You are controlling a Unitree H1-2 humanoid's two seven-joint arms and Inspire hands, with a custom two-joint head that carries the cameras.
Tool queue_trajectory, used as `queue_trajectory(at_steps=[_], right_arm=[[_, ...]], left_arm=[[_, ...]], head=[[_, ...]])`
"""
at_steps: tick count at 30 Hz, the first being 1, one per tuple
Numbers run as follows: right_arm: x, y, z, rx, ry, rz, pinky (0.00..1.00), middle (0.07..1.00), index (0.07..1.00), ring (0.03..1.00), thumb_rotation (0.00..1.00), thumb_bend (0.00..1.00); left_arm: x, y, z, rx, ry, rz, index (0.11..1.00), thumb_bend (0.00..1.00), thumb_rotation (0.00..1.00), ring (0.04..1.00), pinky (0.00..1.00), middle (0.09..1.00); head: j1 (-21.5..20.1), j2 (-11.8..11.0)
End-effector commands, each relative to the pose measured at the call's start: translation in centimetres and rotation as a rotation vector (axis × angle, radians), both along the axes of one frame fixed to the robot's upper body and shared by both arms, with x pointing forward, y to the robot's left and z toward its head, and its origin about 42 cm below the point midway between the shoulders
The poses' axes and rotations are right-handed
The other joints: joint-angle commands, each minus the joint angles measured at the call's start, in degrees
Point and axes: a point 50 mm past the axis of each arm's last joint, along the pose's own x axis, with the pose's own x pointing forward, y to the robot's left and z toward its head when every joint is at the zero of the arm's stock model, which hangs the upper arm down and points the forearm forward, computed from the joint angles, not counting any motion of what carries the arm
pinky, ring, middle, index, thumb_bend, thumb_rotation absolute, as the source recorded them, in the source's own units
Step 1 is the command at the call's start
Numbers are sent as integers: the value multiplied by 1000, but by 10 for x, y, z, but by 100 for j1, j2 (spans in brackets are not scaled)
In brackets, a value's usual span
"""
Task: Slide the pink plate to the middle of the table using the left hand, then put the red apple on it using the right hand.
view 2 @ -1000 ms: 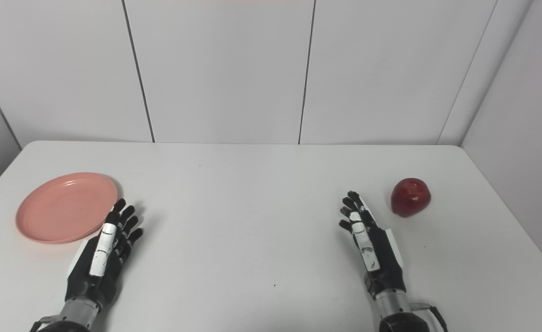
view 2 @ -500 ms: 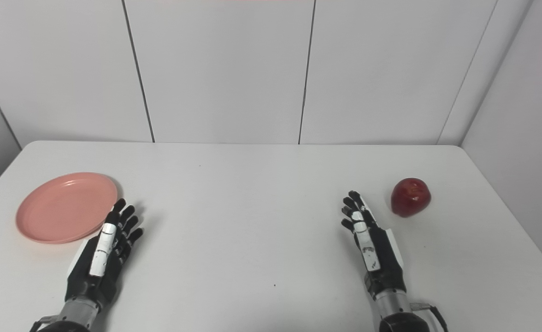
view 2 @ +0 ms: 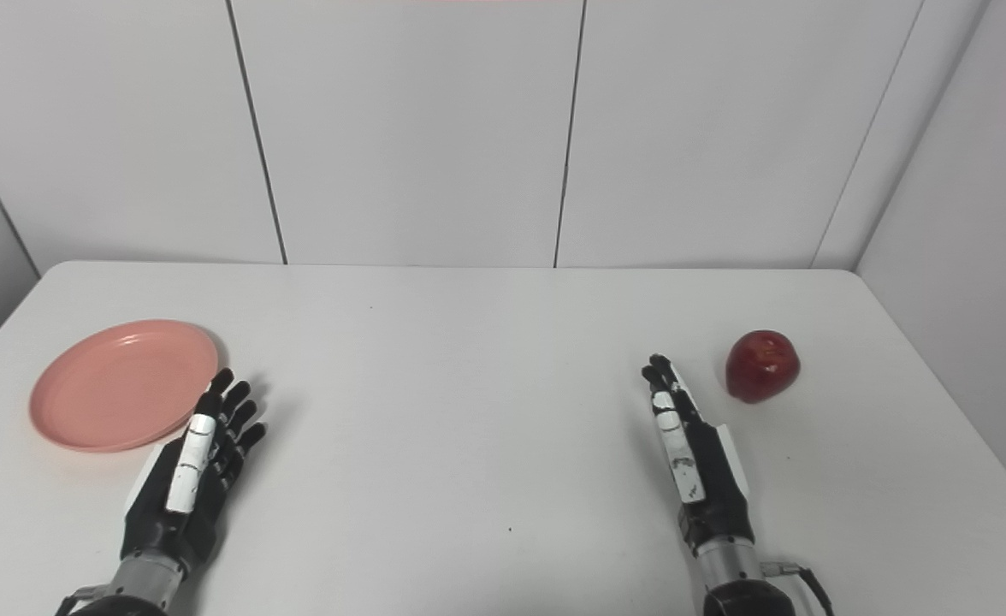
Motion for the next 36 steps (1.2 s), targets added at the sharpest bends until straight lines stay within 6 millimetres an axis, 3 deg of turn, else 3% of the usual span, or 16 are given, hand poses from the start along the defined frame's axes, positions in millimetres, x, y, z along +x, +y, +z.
queue_trajectory(at_steps=[1,18,31,36], right_arm=[[-5,3,-10,12,23,8,1000,937,941,987,984,803],[-3,-2,-14,17,41,24,1000,941,939,979,994,831],[-4,-39,-31,4,44,28,1000,960,957,990,1000,810],[-2,-54,-39,19,58,27,1000,973,966,1000,1000,817]], left_arm=[[-5,-2,-5,-20,6,-6,1000,765,834,1000,1000,1000],[-4,-5,-8,-25,5,-7,1000,753,824,1000,1000,1000],[-1,-39,-20,-36,0,-18,1000,686,833,1000,1000,1000],[1,-54,-26,-37,3,-13,1000,744,823,1000,1000,1000]], head=[[5,6],[178,-49],[1520,-578],[2031,-816]])
